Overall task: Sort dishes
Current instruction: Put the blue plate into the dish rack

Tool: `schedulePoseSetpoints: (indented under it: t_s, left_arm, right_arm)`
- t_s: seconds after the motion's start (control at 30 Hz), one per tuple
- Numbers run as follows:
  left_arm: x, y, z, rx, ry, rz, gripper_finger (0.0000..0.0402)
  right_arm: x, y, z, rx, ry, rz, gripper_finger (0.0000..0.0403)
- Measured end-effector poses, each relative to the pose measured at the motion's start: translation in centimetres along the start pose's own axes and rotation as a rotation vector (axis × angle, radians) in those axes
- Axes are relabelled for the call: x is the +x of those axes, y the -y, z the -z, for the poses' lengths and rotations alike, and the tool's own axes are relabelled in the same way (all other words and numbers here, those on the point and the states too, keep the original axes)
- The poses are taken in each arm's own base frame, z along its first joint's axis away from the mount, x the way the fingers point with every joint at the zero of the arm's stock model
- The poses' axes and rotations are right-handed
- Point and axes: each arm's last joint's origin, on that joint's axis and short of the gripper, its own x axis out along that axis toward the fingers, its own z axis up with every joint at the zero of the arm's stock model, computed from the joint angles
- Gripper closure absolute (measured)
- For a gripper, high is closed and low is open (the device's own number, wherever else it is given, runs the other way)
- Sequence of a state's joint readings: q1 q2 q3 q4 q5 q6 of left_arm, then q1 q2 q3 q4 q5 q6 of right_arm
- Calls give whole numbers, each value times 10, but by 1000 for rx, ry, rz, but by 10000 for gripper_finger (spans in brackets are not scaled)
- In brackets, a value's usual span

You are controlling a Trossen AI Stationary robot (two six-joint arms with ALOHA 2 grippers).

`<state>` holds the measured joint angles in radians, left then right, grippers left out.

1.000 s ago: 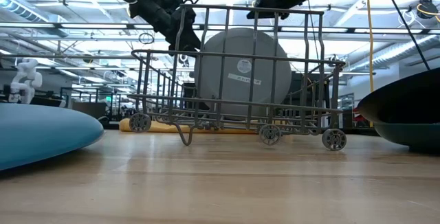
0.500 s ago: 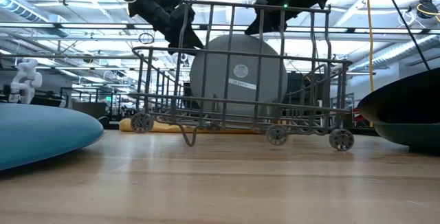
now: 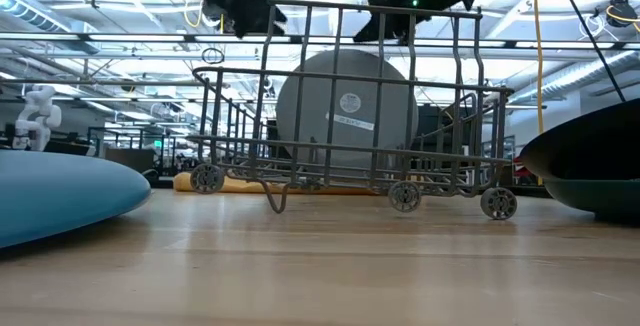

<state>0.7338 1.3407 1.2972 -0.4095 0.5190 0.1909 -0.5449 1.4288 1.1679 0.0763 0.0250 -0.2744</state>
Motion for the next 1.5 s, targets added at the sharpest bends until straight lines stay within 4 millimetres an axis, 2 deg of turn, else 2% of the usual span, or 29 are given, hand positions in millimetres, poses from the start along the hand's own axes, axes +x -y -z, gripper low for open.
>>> schedulePoseSetpoints:
  t_s: [0.13,0.27,0.4,0.5,0.67,0.77,0.87,1.03,1.13,1.33,1.5]
  left_arm:
    - [-19,10,-9,30,53,-8,188]
    - [-30,20,-13,18,64,1,188]
    - [-30,31,-5,-16,-19,44,188]
    - [-27,41,3,-50,-112,91,188]
    - [-19,63,17,-54,-209,169,188]
    - [-10,77,35,-69,-296,171,188]
    - [-4,93,59,-114,-468,189,188]
    - [-1,129,93,-187,-714,210,188]
    - [-1,153,105,-210,-787,226,188]
    - [-6,194,113,-207,-841,186,188]
    - [-17,222,120,-196,-897,201,188]
  right_arm:
    - [-10,5,-9,13,37,61,355]
    - [-23,8,-17,25,45,85,287]
    - [-44,3,-23,74,38,-88,217]
    - [-67,-7,-24,104,-13,-254,190]
    - [-105,-30,-19,114,-194,-414,190]
    - [-116,-47,-17,139,-267,-481,201]
    - [-120,-62,-20,143,-276,-504,210]
    - [-117,-85,-29,106,-204,-516,219]
    - [-112,-103,-35,105,-151,-567,220]
    - [-96,-159,-25,104,-214,-700,220]
    - [-91,-212,-13,129,-276,-802,220]
